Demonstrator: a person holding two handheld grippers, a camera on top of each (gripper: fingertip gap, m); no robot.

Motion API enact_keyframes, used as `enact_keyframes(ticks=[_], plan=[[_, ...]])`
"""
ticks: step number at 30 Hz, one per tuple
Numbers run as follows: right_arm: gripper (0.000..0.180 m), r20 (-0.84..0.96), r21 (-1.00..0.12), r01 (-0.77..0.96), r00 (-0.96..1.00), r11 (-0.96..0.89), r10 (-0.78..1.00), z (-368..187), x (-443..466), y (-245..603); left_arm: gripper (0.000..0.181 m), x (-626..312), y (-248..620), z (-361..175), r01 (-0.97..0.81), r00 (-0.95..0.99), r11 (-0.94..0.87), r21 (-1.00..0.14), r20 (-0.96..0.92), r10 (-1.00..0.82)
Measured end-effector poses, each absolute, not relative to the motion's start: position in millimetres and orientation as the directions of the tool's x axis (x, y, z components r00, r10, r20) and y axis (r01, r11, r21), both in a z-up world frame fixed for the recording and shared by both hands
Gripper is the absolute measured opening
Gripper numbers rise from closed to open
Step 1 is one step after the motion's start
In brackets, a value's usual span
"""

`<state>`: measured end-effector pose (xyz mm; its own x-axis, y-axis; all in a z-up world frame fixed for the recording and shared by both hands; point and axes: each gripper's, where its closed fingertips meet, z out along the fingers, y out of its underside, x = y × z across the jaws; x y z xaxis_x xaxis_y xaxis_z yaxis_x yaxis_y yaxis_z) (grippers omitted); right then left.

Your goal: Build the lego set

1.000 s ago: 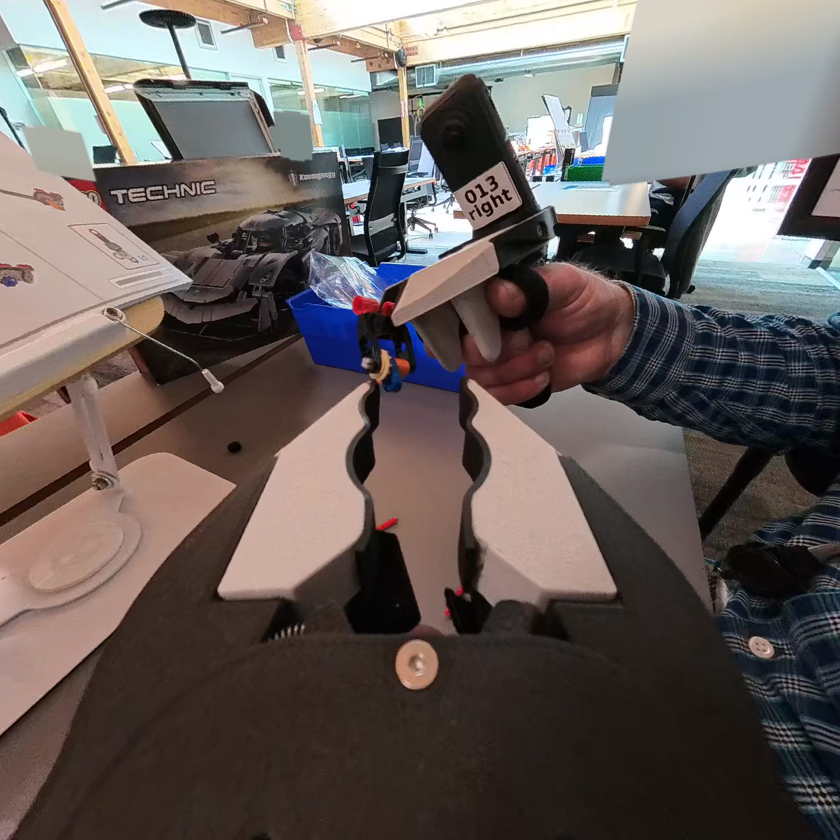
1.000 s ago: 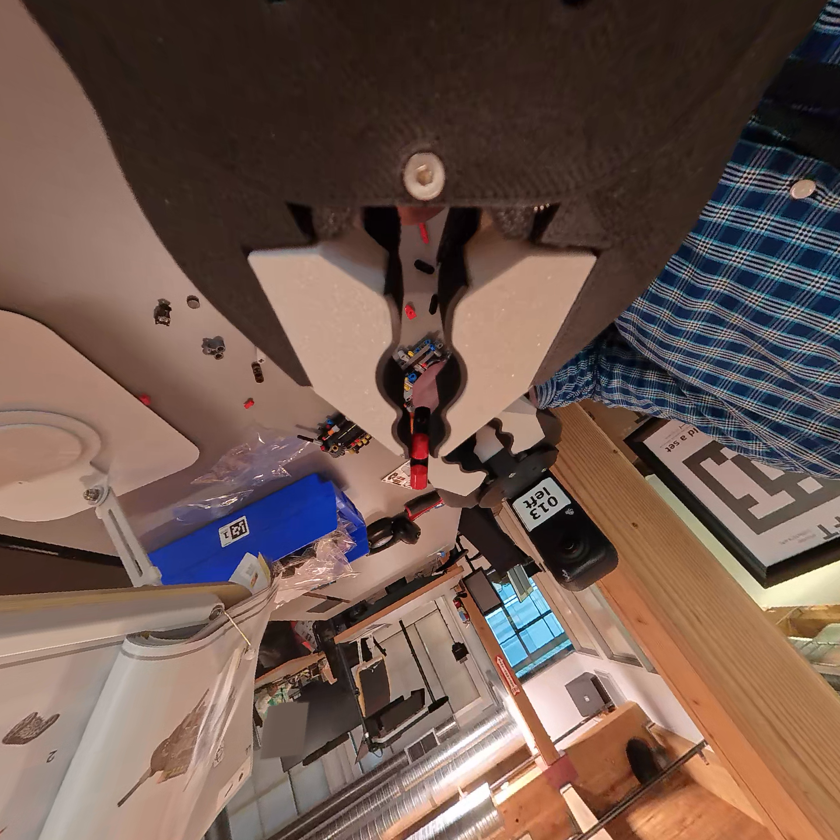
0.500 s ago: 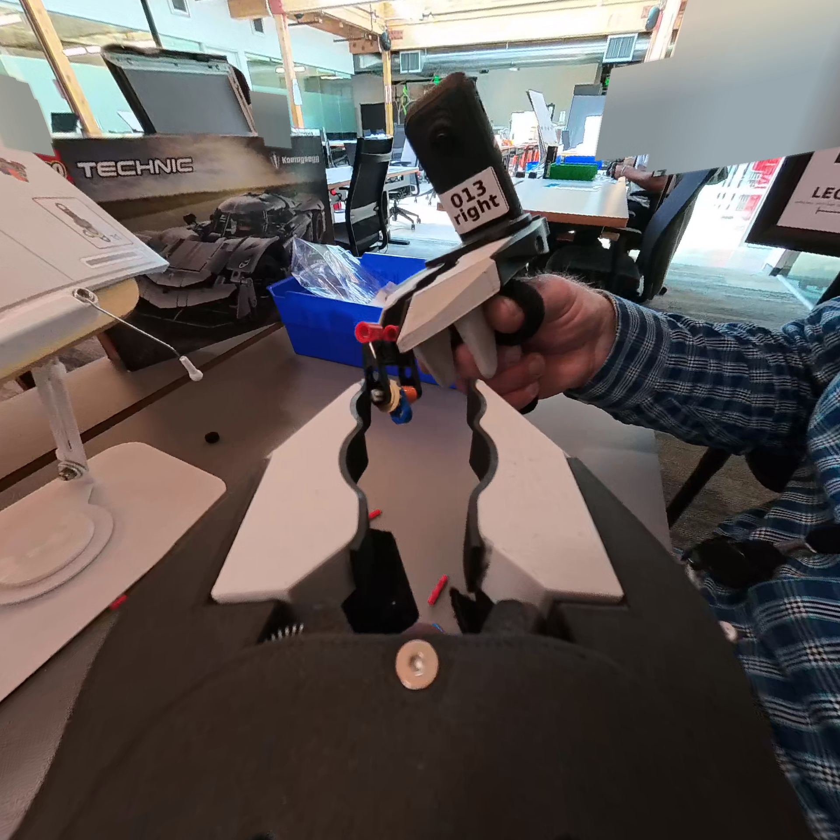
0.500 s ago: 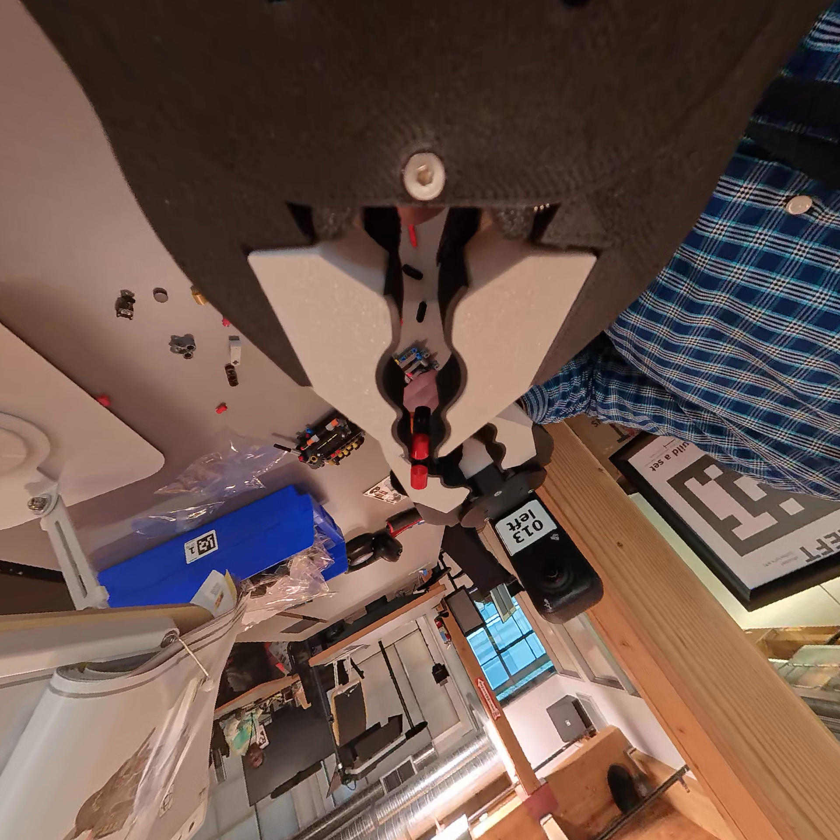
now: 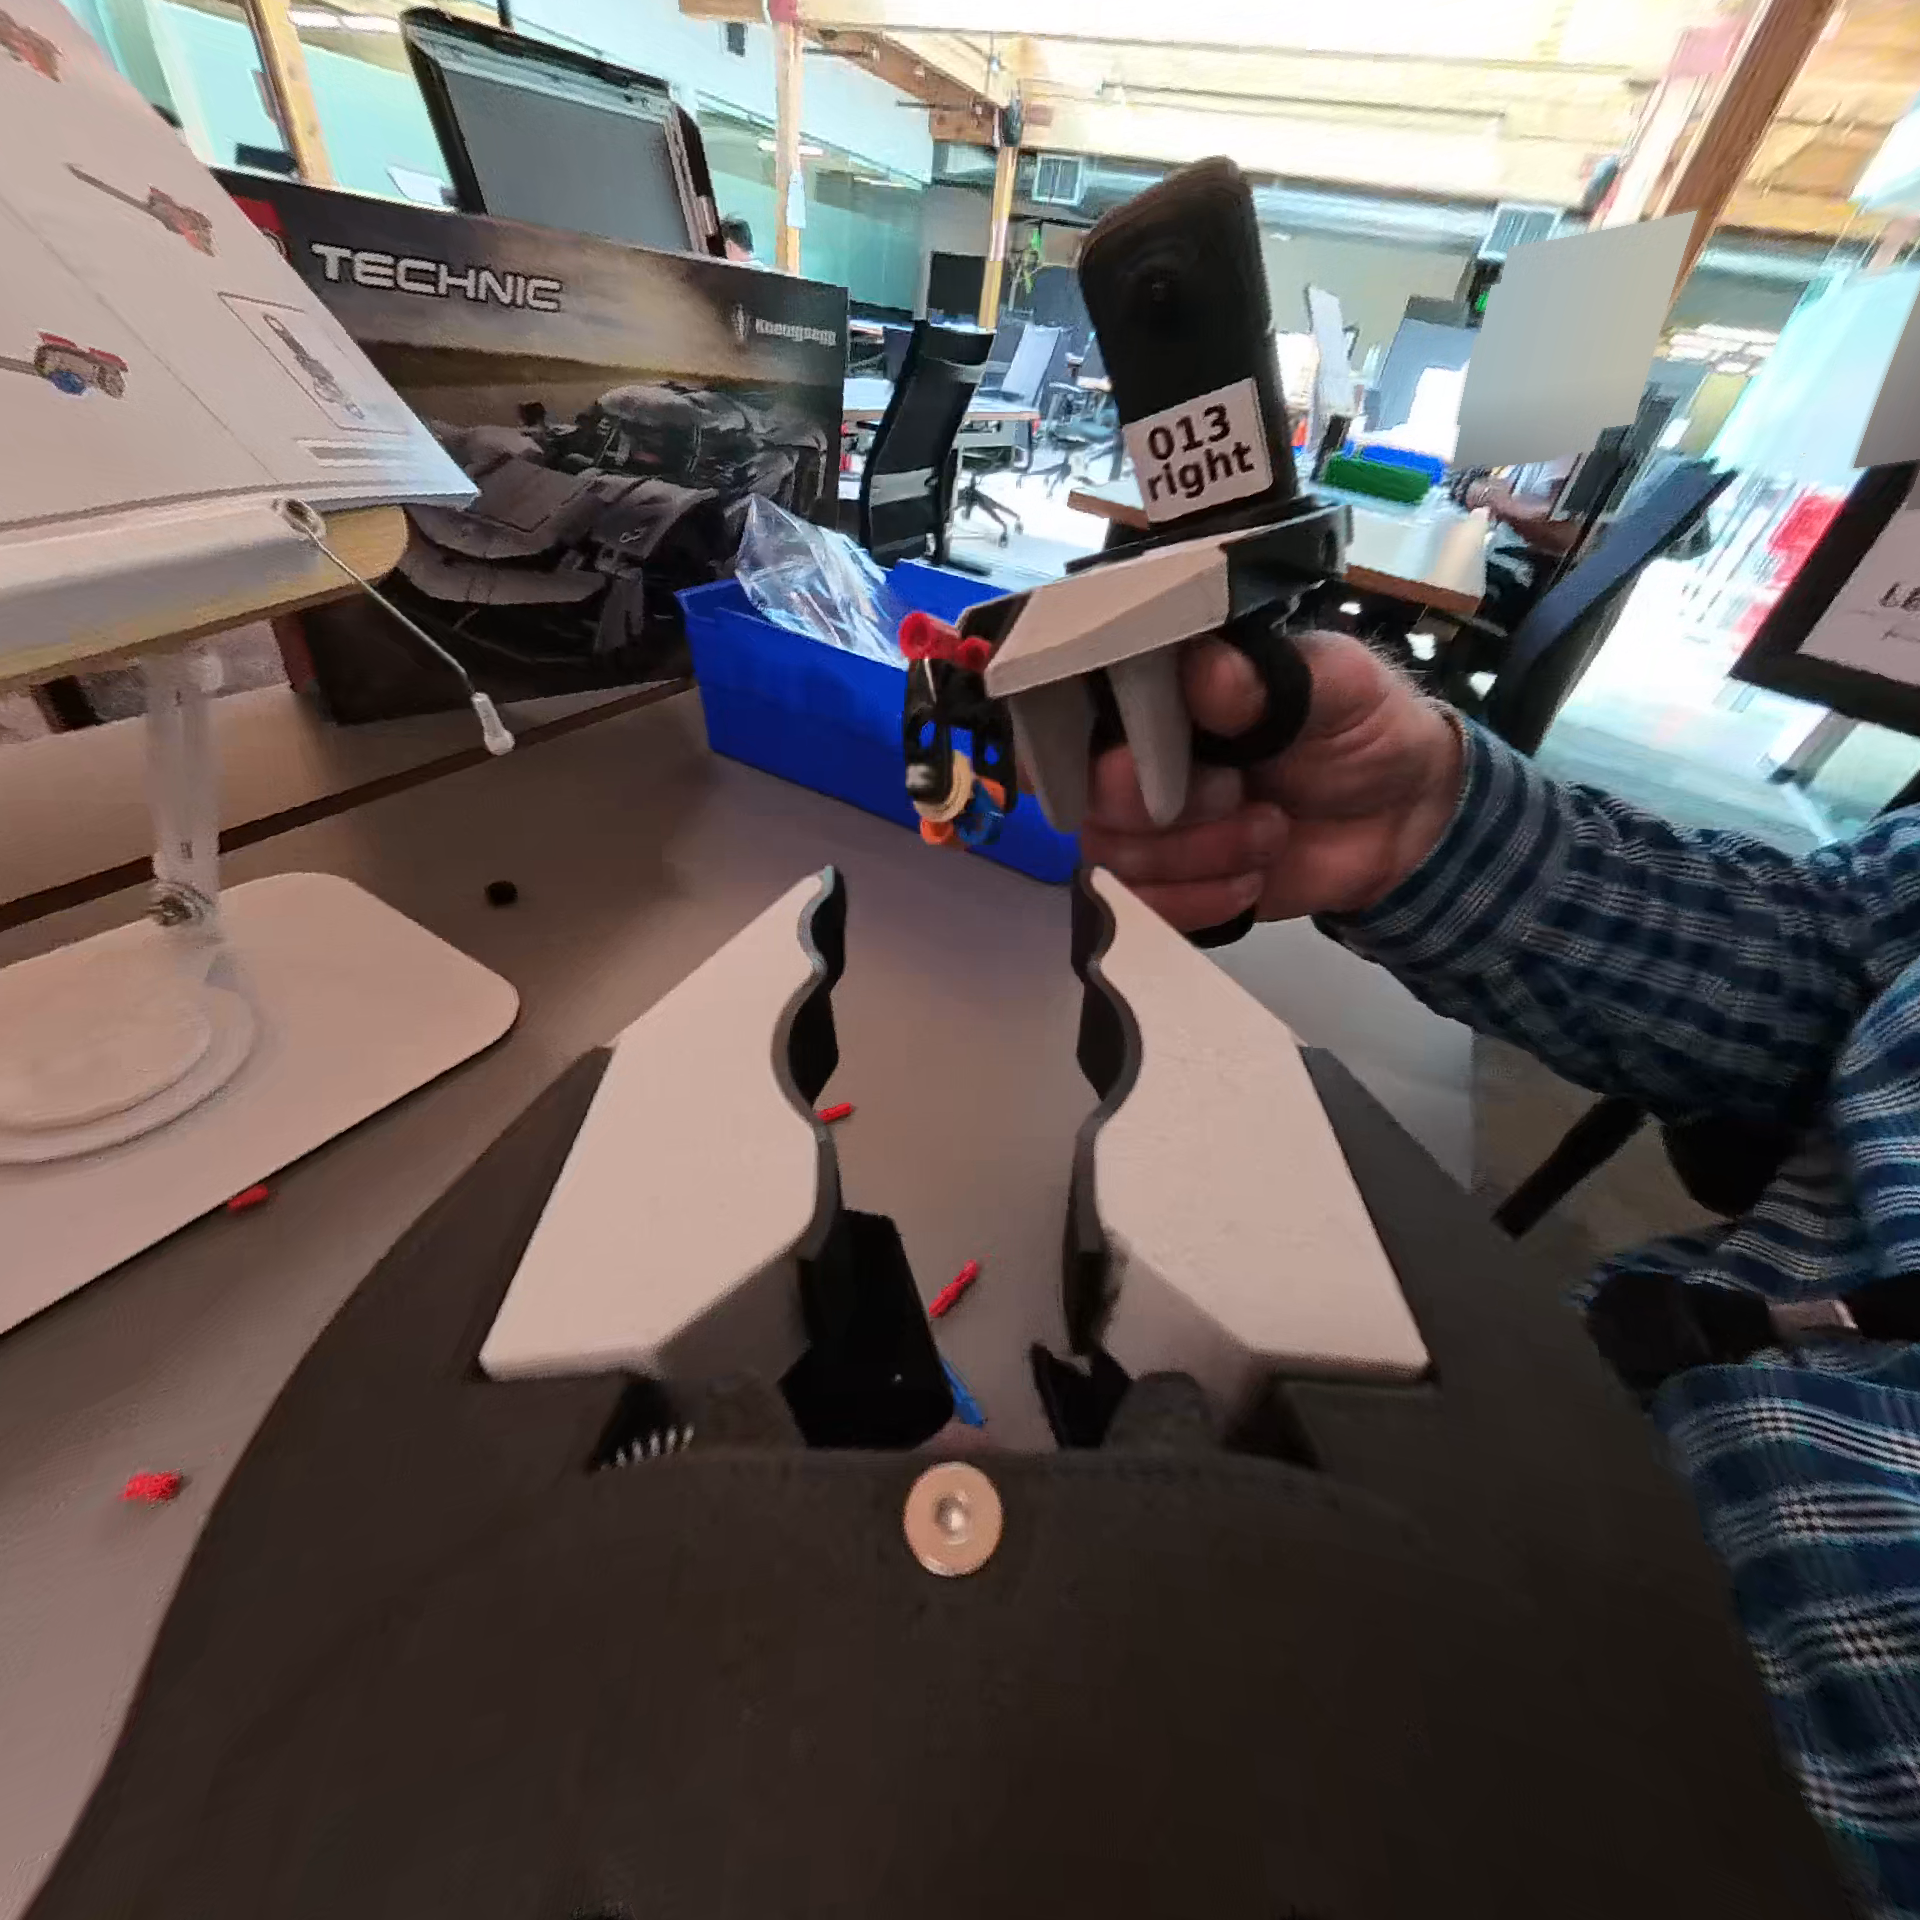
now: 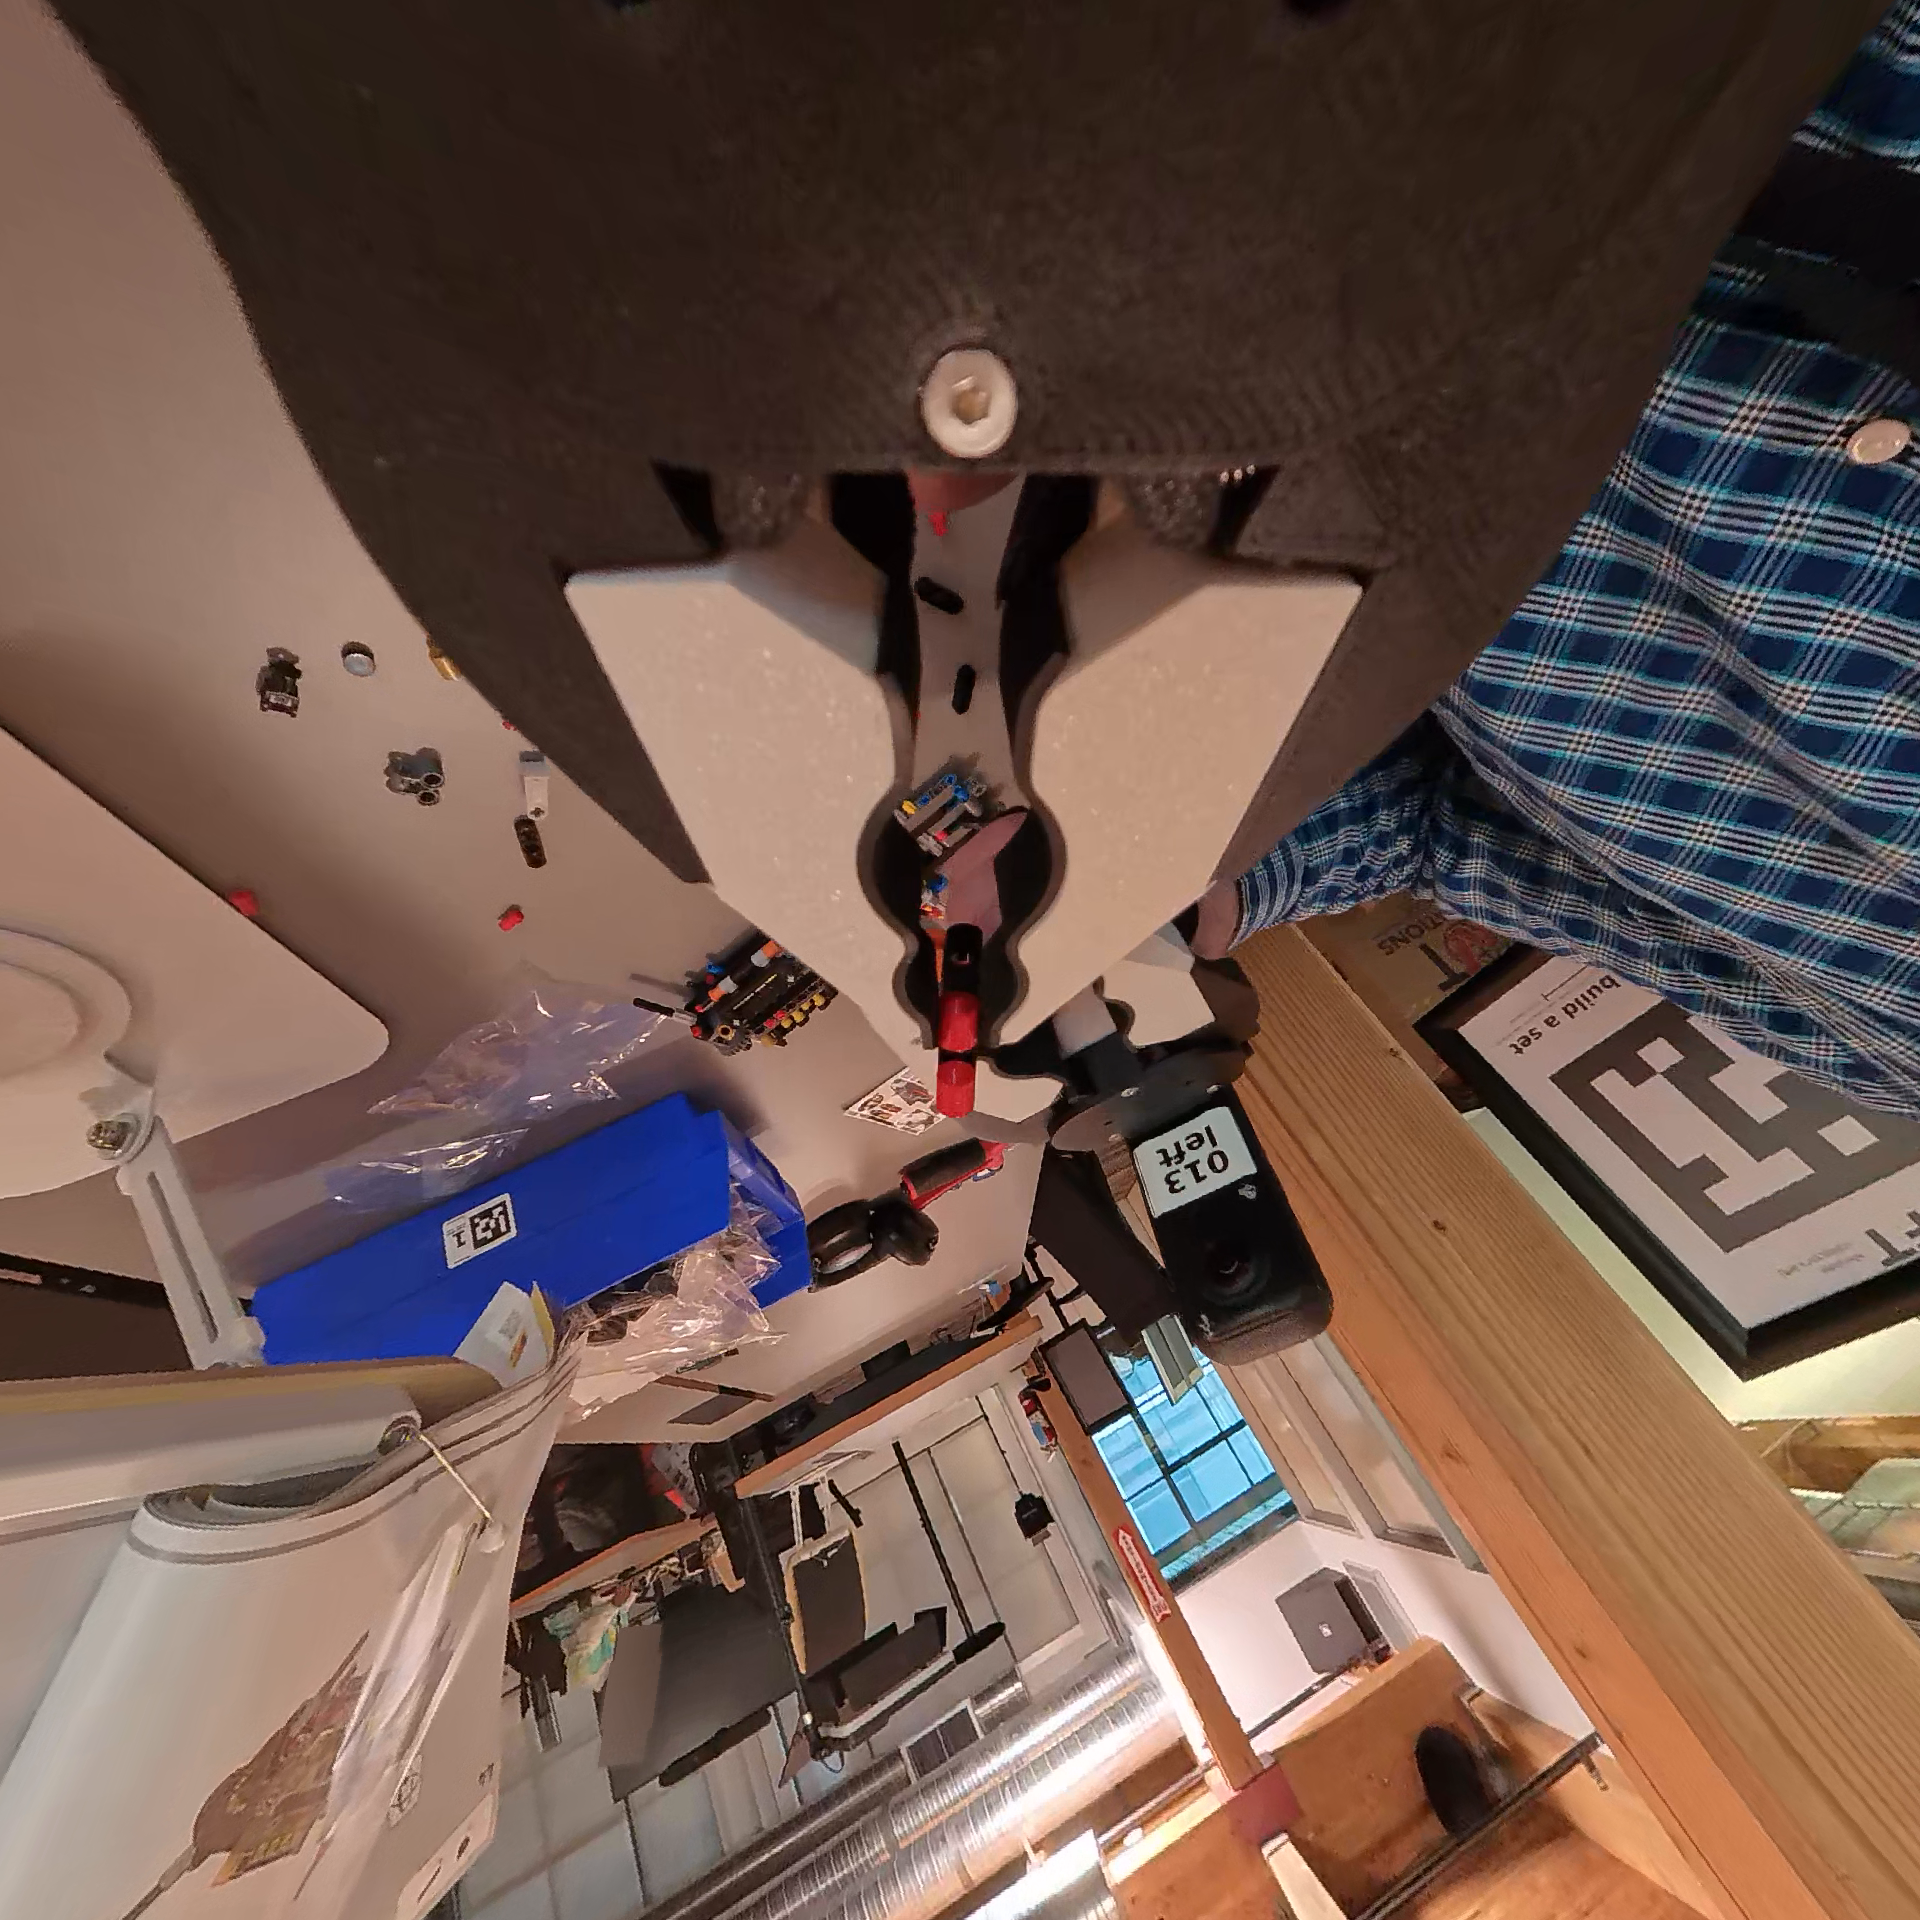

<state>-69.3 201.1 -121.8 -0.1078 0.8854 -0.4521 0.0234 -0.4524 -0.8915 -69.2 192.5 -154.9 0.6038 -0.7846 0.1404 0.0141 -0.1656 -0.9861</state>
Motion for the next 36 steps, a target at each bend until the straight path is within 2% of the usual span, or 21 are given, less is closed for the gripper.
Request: enact_keyframes(ticks=[6,11,17,20,27,29,34,36], plan=[[0.004,-0.486,-0.873,0.034,-0.150,-0.487,0.861,-125.9,-77.5,184.1,0.040,-74.0,184.6,-152.2,0.041,0.597,-0.169,-0.985,0.160,-0.786],[0.004,-0.481,-0.876,0.040,-0.133,-0.480,0.867,-130.6,-85.2,177.6,0.023,-66.5,174.8,-157.9,-0.022,0.552,-0.163,-0.986,0.123,-0.824],[0.004,-0.427,-0.904,0.010,-0.063,-0.427,0.902,-133.4,-86.0,183.6,0.023,-69.0,176.9,-161.5,-0.006,0.561,-0.195,-0.981,0.158,-0.813],[0.004,-0.423,-0.905,-0.021,-0.044,-0.425,0.905,-128.9,-84.6,189.2,0.014,-70.1,173.4,-157.8,0.002,0.548,-0.187,-0.982,0.158,-0.822],[0.004,-0.471,-0.876,-0.059,-0.115,-0.479,0.875,-115.9,-86.8,181.2,0.042,-81.5,180.9,-154.2,0.062,0.586,-0.205,-0.977,0.202,-0.785],[0.004,-0.499,-0.857,-0.063,-0.150,-0.512,0.853,-114.9,-88.2,178.5,0.039,-80.2,180.1,-153.7,0.073,0.578,-0.206,-0.976,0.210,-0.788],[0.004,-0.541,-0.827,-0.060,-0.188,-0.559,0.820,-119.2,-93.1,175.8,0.016,-77.2,178.1,-153.4,0.062,0.575,-0.196,-0.979,0.196,-0.794],[0.004,-0.541,-0.825,-0.064,-0.194,-0.561,0.818,-118.9,-93.1,176.2,0.016,-77.6,177.2,-151.8,0.081,0.567,-0.198,-0.977,0.208,-0.797]])
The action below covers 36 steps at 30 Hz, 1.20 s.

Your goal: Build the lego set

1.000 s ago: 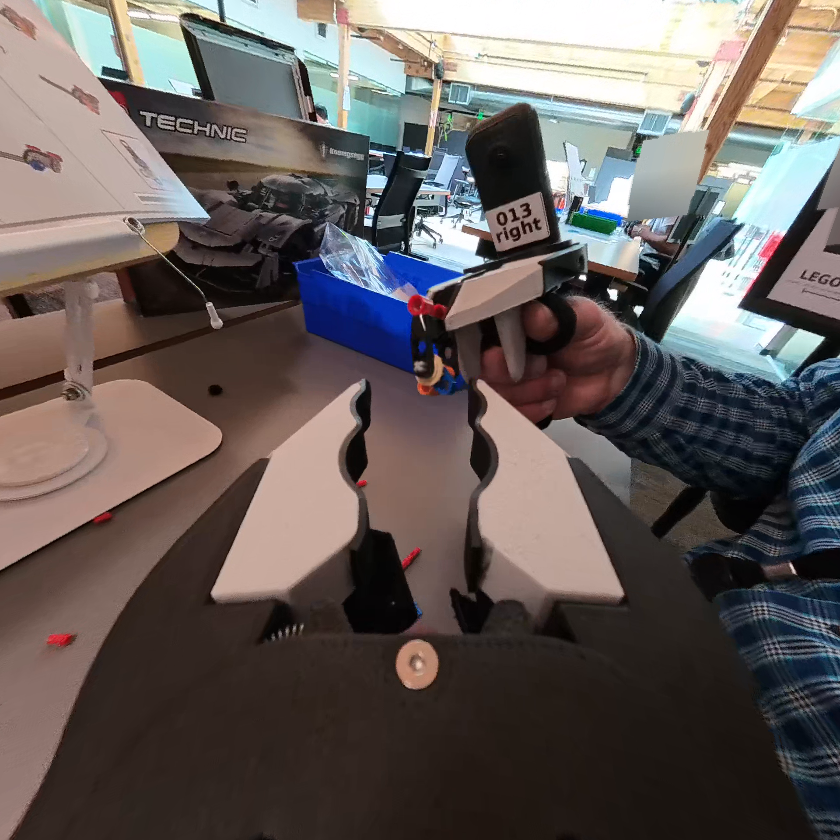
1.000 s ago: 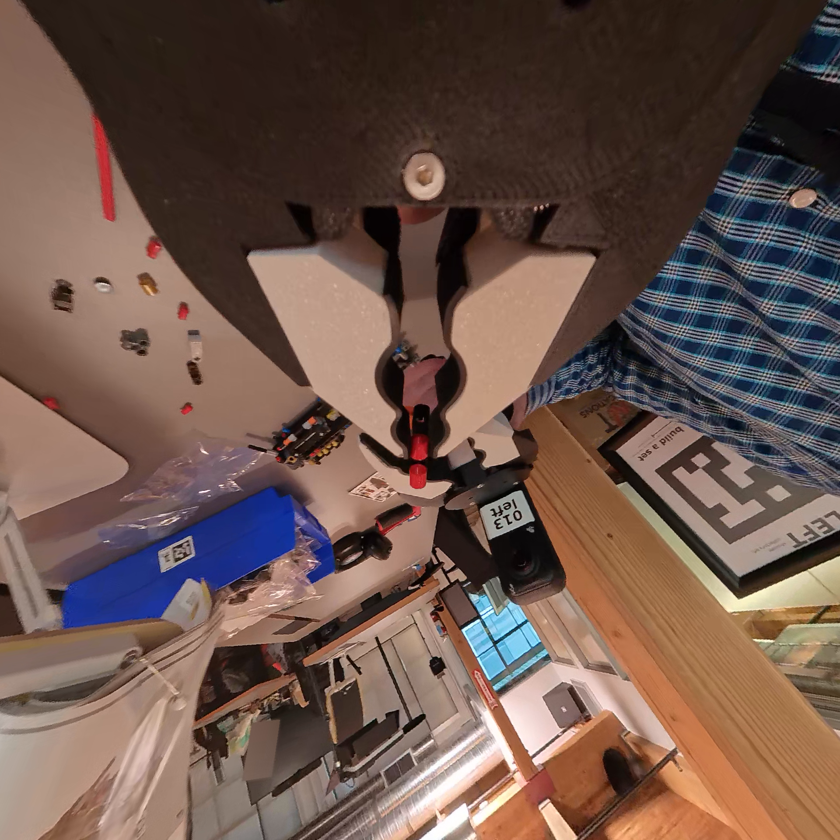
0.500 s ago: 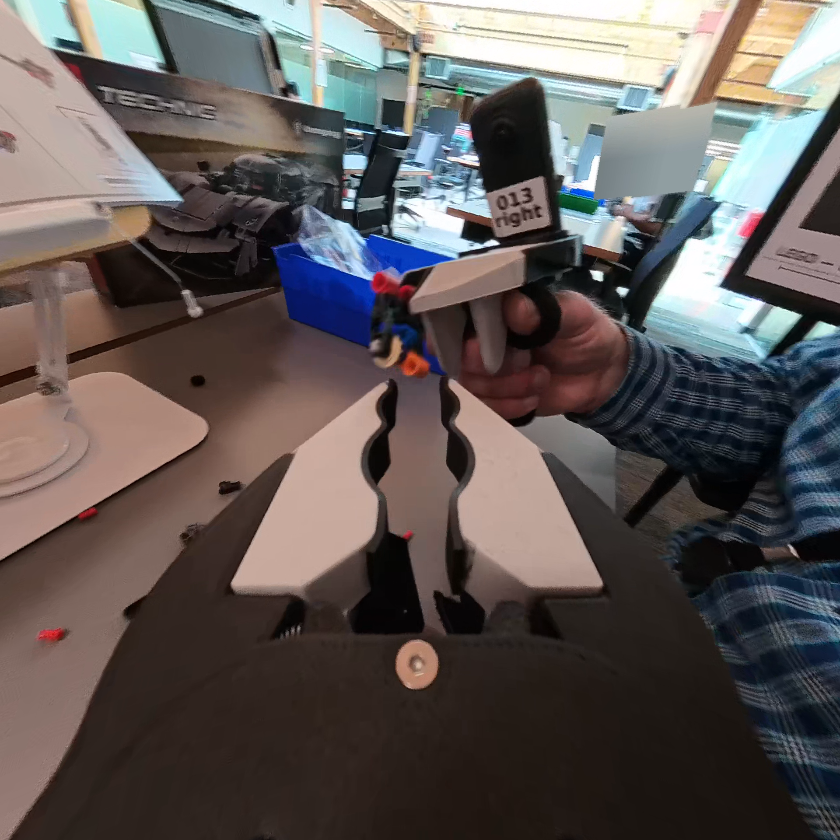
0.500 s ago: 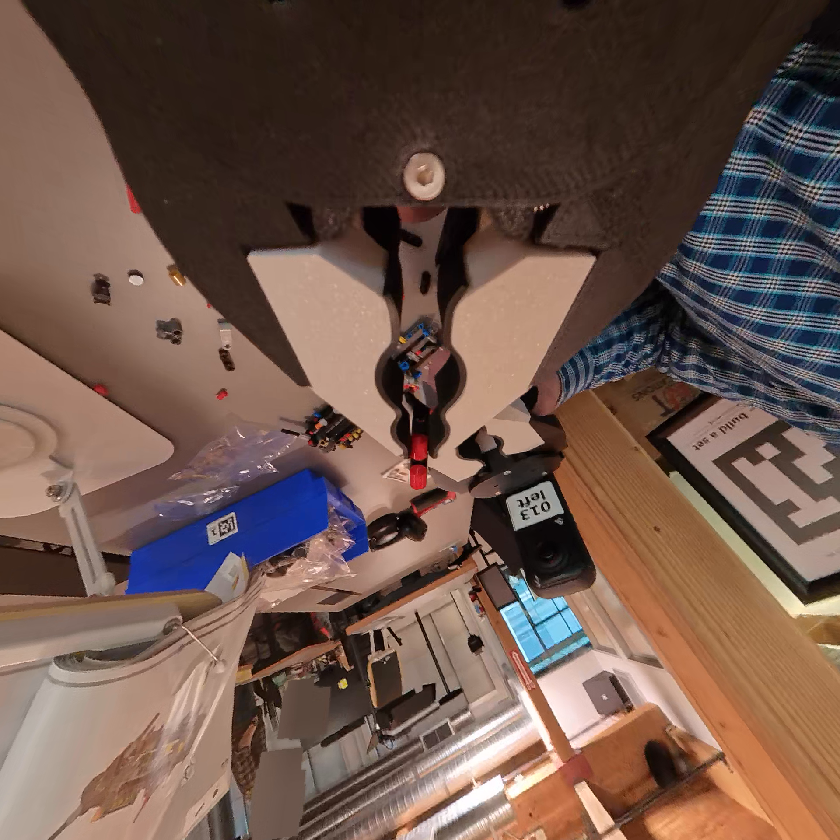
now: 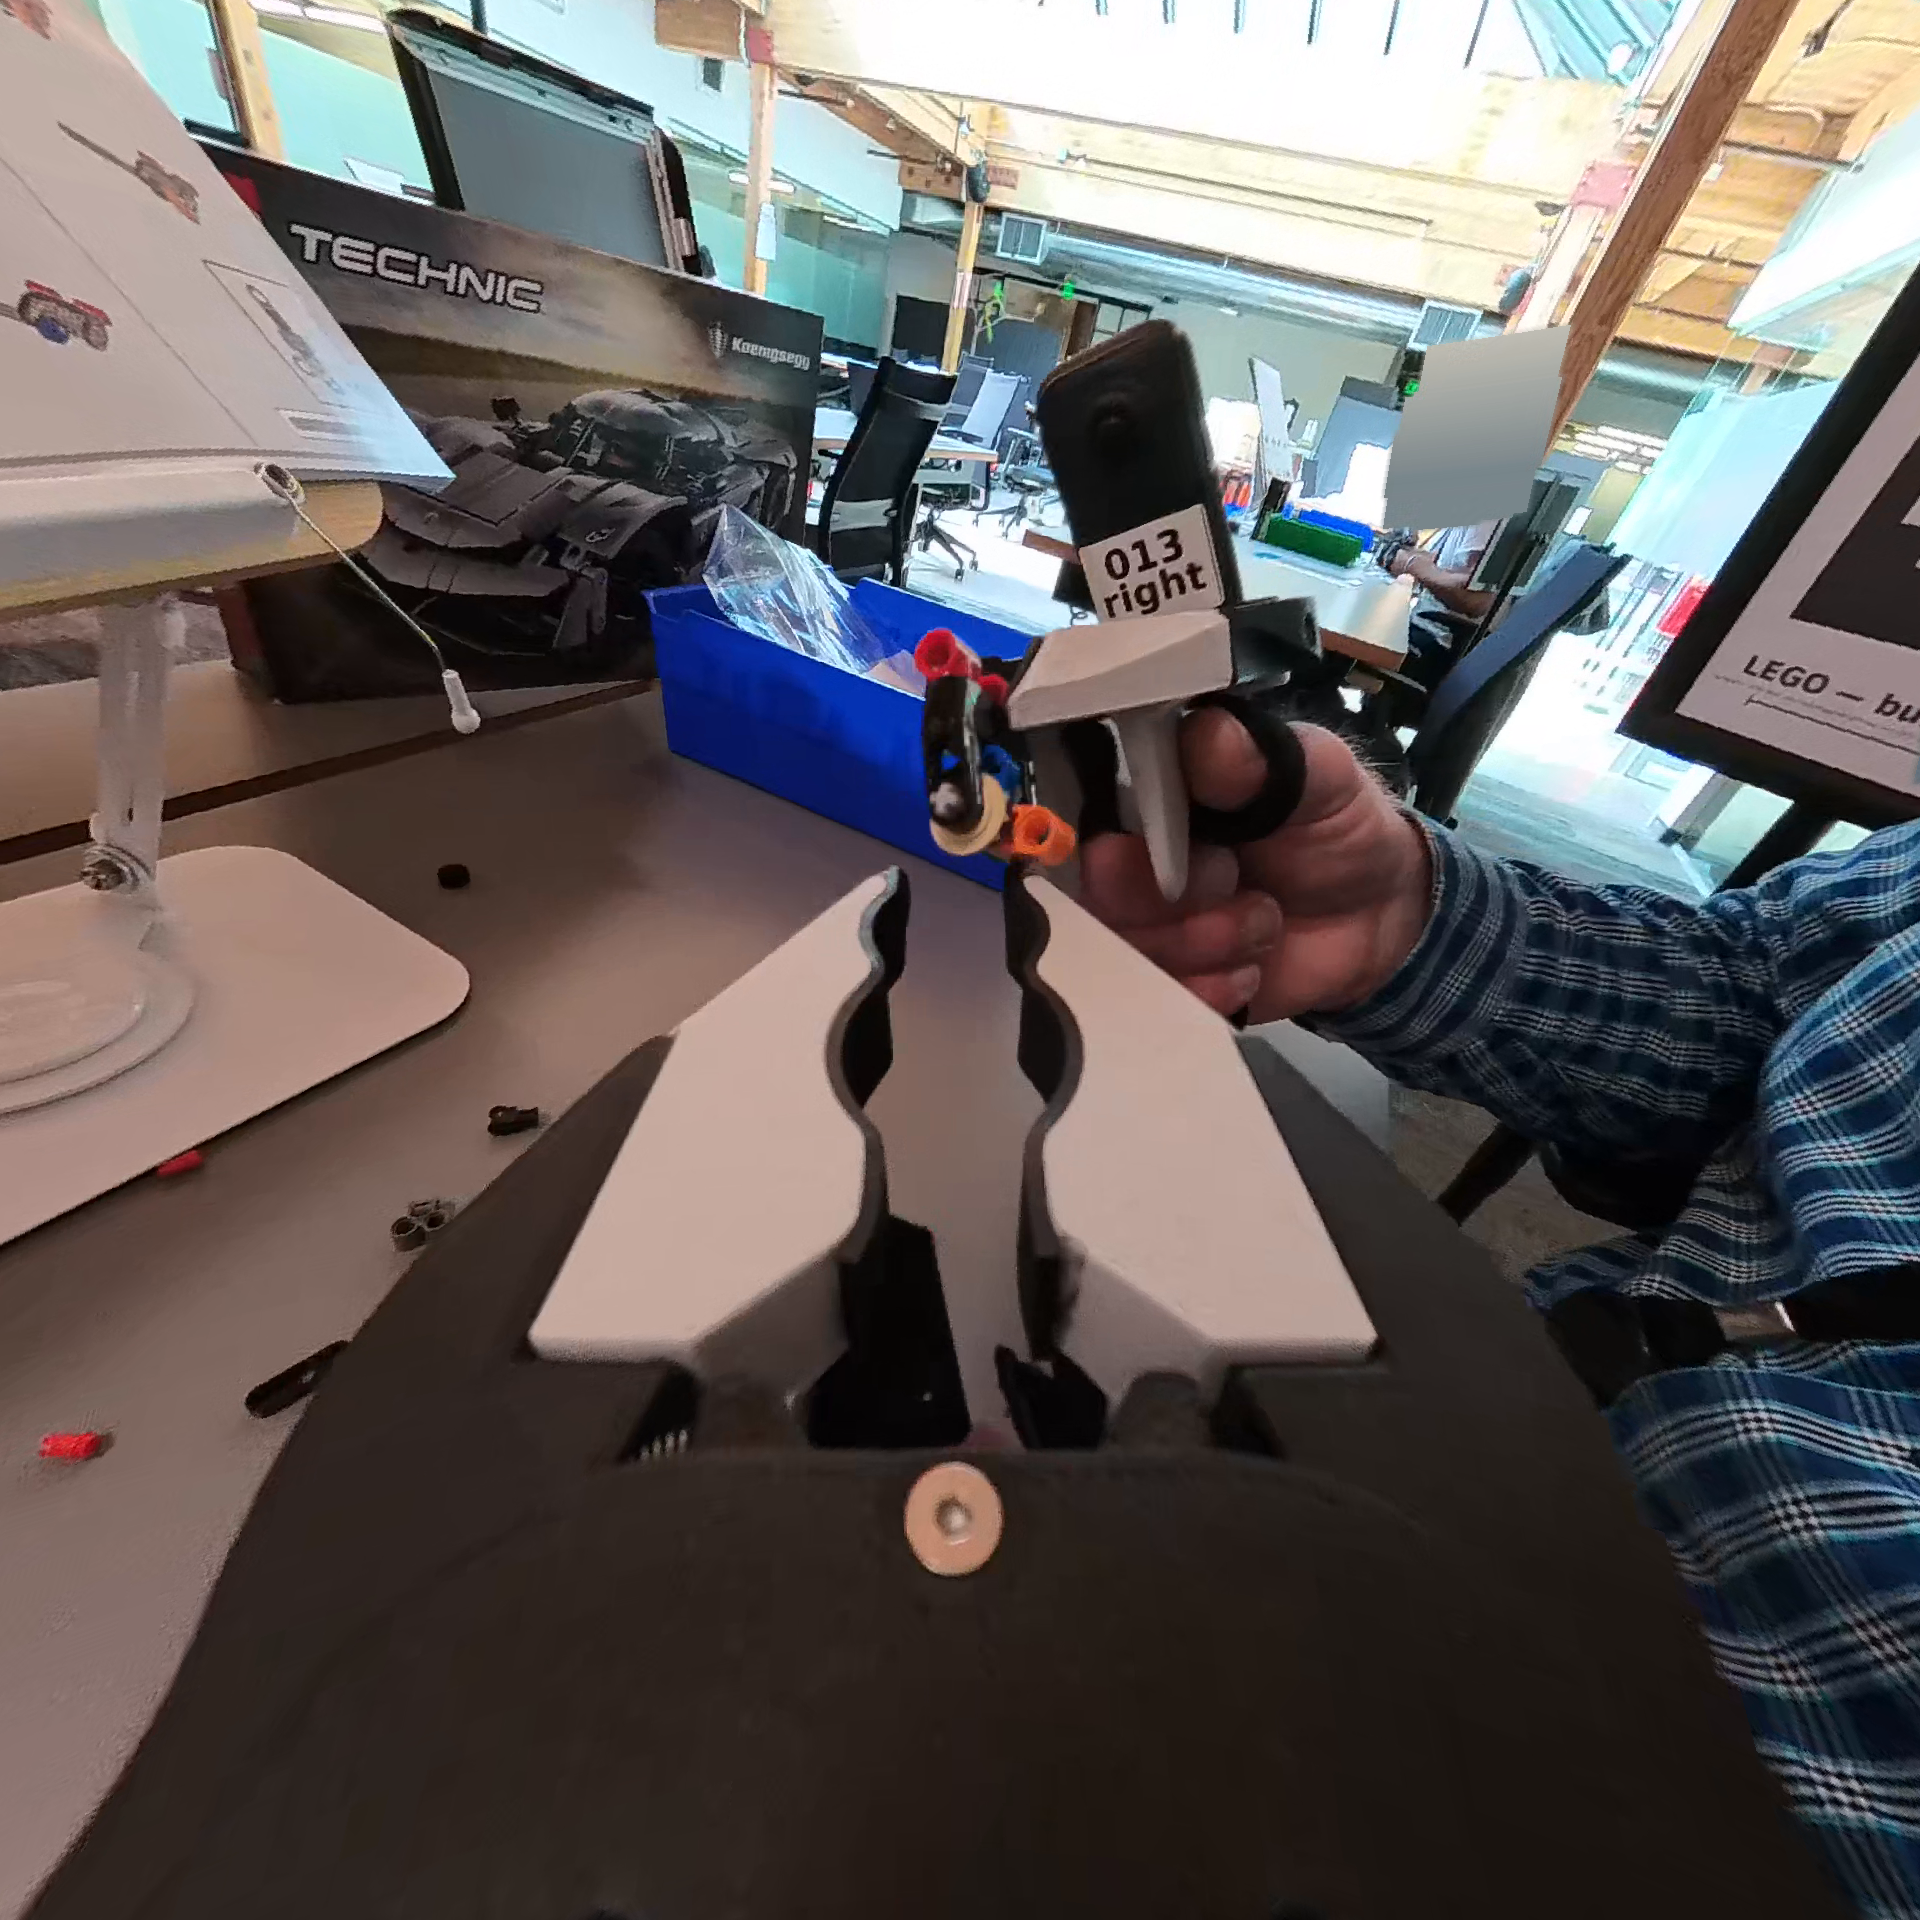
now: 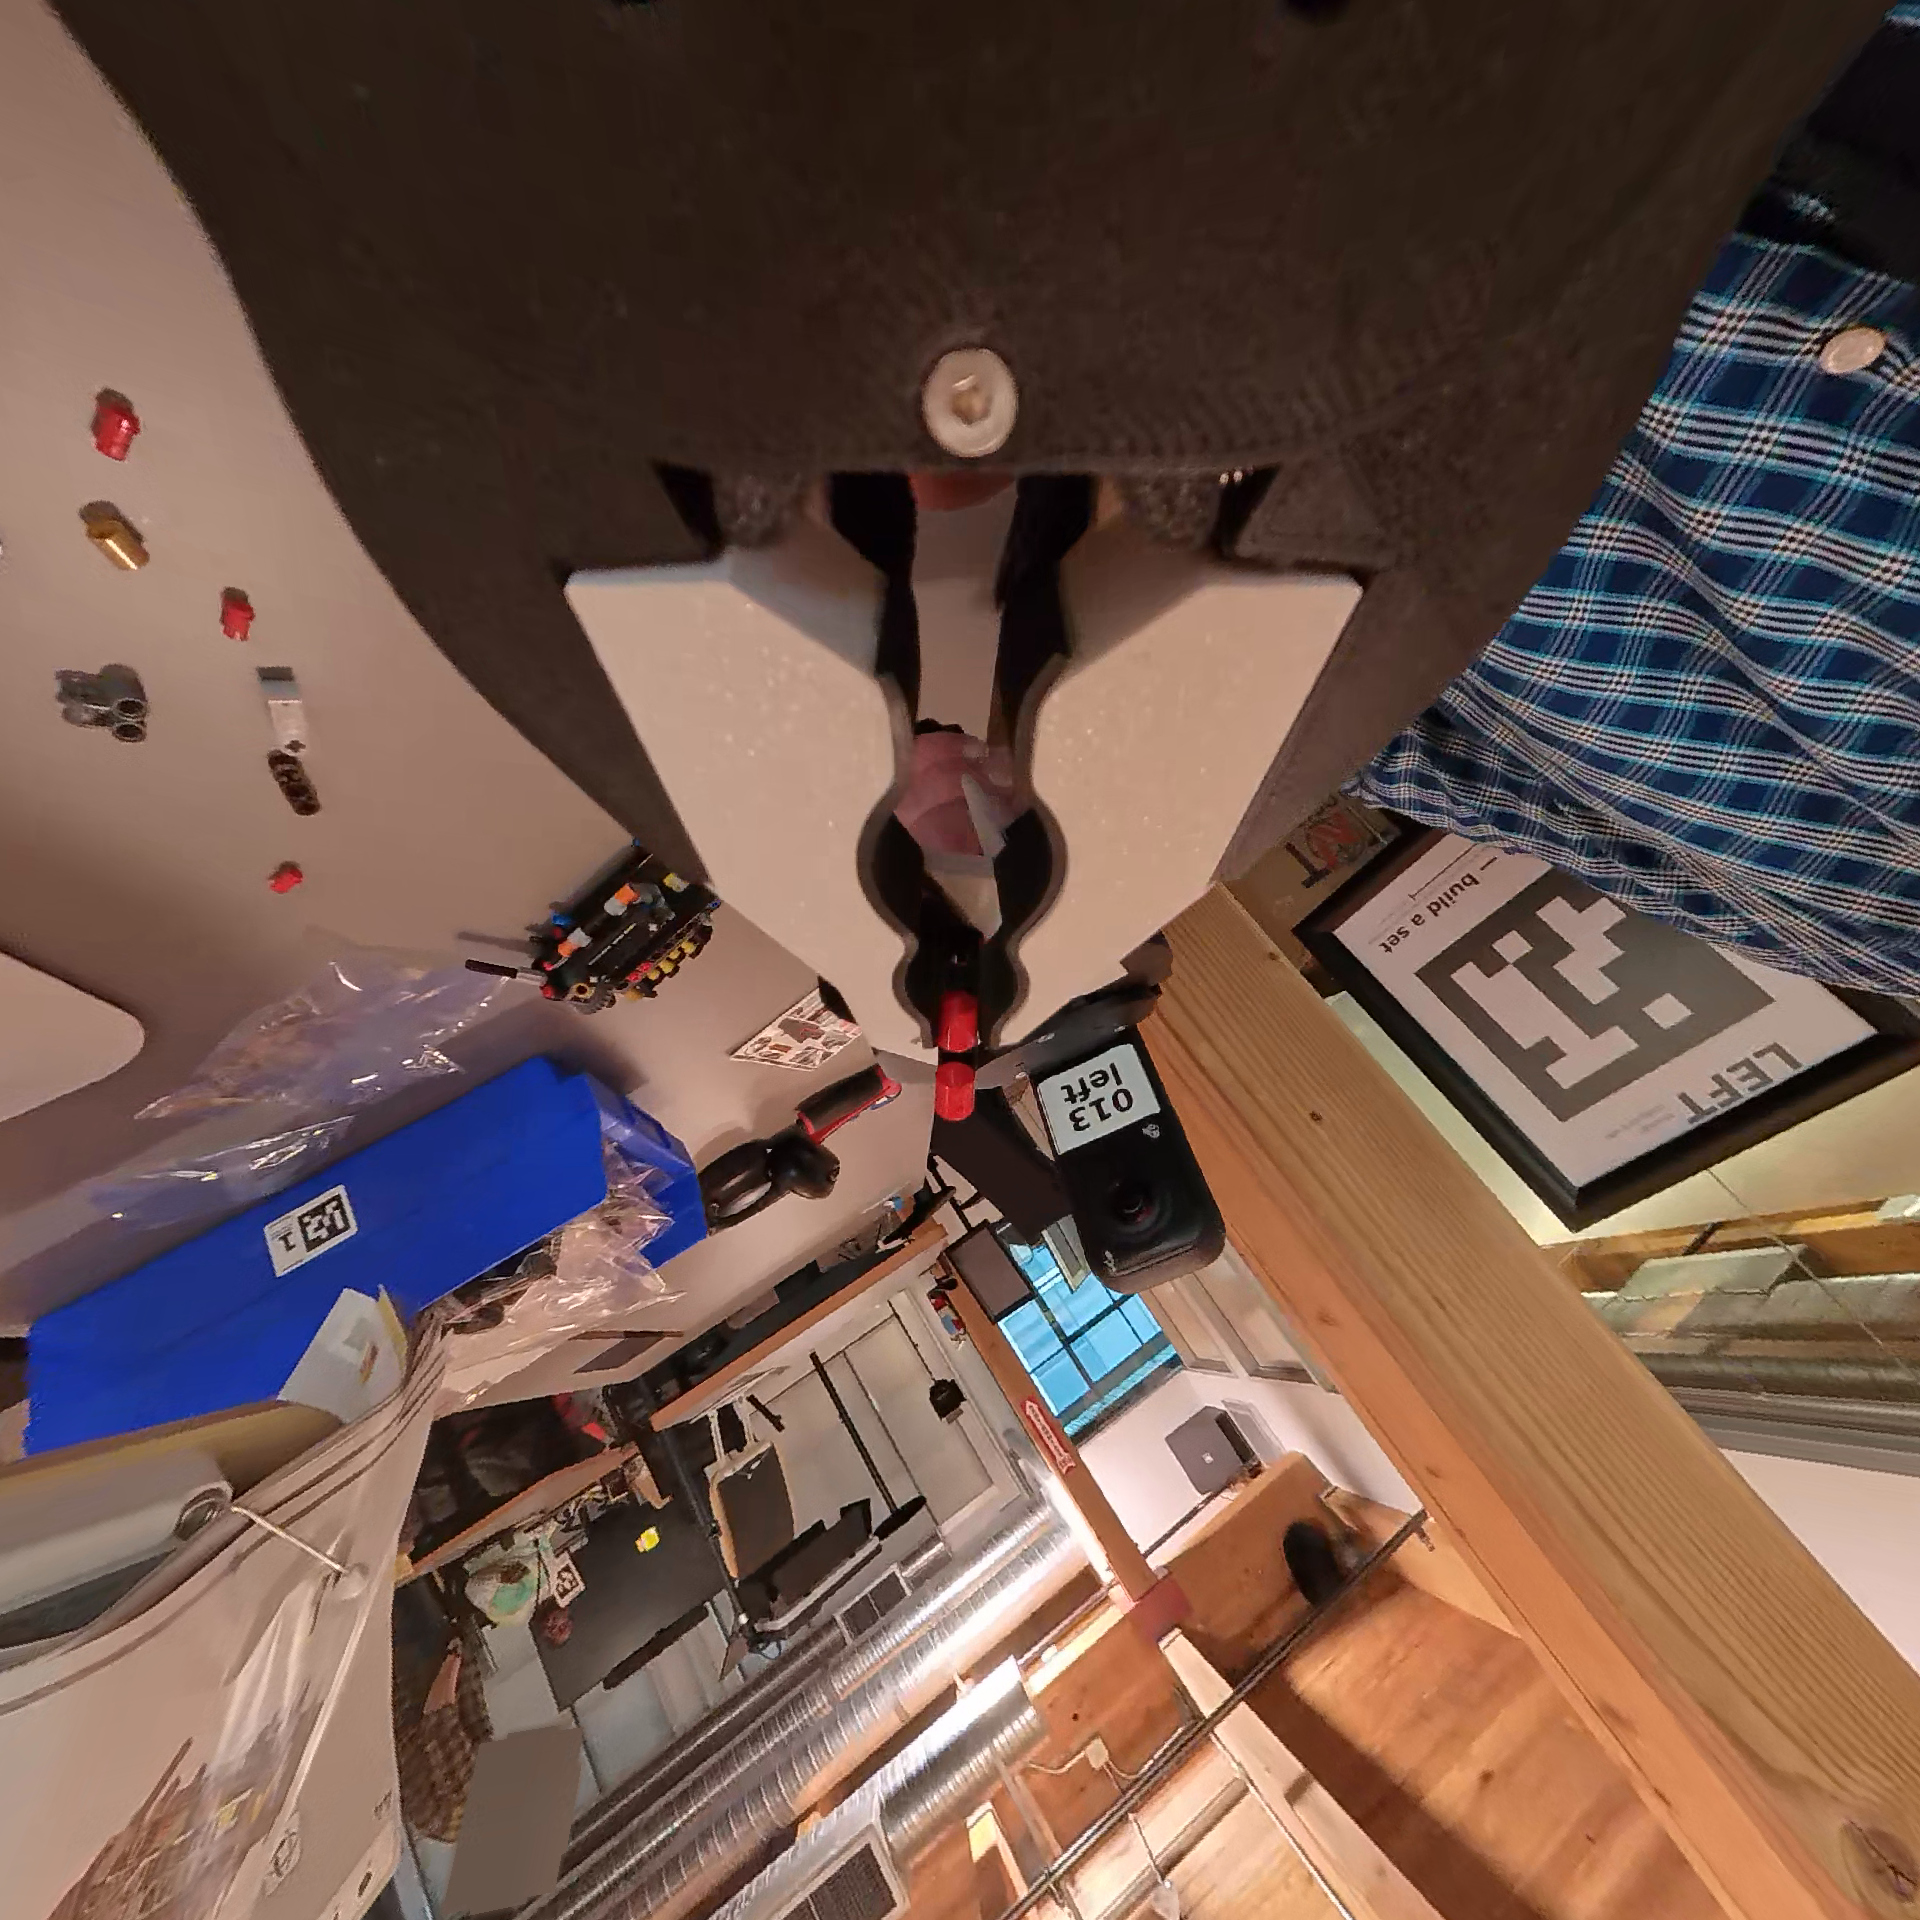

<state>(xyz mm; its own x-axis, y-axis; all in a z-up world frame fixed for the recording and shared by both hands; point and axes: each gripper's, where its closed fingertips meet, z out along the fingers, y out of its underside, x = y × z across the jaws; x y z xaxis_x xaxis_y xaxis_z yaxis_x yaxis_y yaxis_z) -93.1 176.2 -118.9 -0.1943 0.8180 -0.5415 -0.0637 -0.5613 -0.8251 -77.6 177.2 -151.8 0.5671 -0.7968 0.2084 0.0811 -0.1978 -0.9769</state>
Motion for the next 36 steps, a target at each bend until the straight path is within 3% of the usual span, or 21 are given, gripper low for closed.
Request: enact_keyframes(ticks=[12,18,21,30,36], plan=[[0.004,-0.502,-0.856,-0.067,-0.134,-0.513,0.855,-123.7,-90.3,184.7,0.039,-77.1,179.0,-149.3,0.144,0.533,-0.235,-0.961,0.276,-0.800],[0.004,-0.478,-0.871,-0.057,-0.119,-0.487,0.870,-125.1,-91.8,183.0,0.032,-79.8,183.8,-151.9,0.194,0.516,-0.263,-0.945,0.327,-0.792],[0.004,-0.477,-0.870,-0.075,-0.125,-0.488,0.870,-121.1,-87.8,185.5,0.018,-83.5,186.2,-156.2,0.199,0.516,-0.275,-0.941,0.339,-0.787],[0.004,-0.495,-0.860,-0.066,-0.140,-0.506,0.858,-122.3,-87.6,185.3,0.031,-80.9,184.3,-153.3,0.206,0.494,-0.263,-0.943,0.332,-0.804],[0.004,-0.516,-0.847,-0.060,-0.144,-0.527,0.845,-125.3,-88.2,186.3,0.014,-79.4,181.3,-147.3,0.221,0.476,-0.253,-0.942,0.330,-0.815]])
